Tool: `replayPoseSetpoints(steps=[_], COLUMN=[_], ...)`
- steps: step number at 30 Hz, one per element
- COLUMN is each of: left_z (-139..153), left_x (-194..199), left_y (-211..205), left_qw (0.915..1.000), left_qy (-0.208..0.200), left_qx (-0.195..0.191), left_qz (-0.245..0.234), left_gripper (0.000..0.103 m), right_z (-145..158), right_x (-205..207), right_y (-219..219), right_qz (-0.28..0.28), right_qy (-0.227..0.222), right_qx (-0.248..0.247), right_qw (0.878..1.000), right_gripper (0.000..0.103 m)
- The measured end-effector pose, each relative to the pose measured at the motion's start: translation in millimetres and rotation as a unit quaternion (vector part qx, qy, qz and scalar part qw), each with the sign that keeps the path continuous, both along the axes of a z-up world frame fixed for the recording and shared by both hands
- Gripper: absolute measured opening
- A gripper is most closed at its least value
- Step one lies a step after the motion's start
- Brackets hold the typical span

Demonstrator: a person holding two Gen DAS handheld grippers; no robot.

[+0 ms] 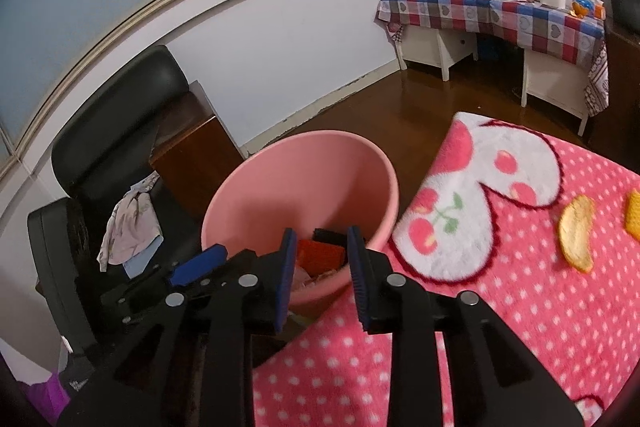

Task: Collect trash
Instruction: 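Open both tools to drop the items into the pink bucket, then move both open tools back over the last orange peel and yellow sponge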

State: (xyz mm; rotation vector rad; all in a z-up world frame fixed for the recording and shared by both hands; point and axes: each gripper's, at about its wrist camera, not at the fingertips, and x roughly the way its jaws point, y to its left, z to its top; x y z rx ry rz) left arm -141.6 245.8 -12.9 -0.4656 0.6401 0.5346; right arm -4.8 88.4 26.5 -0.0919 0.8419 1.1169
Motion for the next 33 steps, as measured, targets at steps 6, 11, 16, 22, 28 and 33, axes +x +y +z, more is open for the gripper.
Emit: replayPoseSetpoints(steps=[6, 11, 16, 22, 28, 33], left_z=[6, 6, 2, -4, -15, -19], left_x=[-1, 5, 12, 24, 36, 44], left_y=[-25, -52, -85, -128, -154, -168], left_qw=[0.9998, 0.9990, 0.9970, 0.9916, 0.9851, 0.9798], left_qy=[-0.002, 0.004, 0.014, 0.033, 0.061, 0.081], left_qx=[0.000, 0.000, -0.004, 0.014, -0.001, 0.006], left_qz=[-0.018, -0.044, -0.076, -0.124, -0.161, -0.183], left_gripper=[0.043, 0.043, 0.043, 0.043, 0.043, 0.044], right_z=[-4, -14, -24, -36, -43, -43], right_x=[-3, -5, -7, -16, -18, -20], right_y=[-38, -80, -116, -154, -184, -200], right_qz=[-0.026, -0.063, -0.099, -0.135, -0.165, -0.169], right_qy=[0.003, 0.009, 0.012, 0.007, 0.013, 0.018], right_qx=[-0.006, -0.014, -0.018, -0.022, -0.016, -0.010], right_qw=[1.000, 0.998, 0.995, 0.991, 0.986, 0.985], right_gripper=[0.027, 0.027, 0.027, 0.027, 0.027, 0.027])
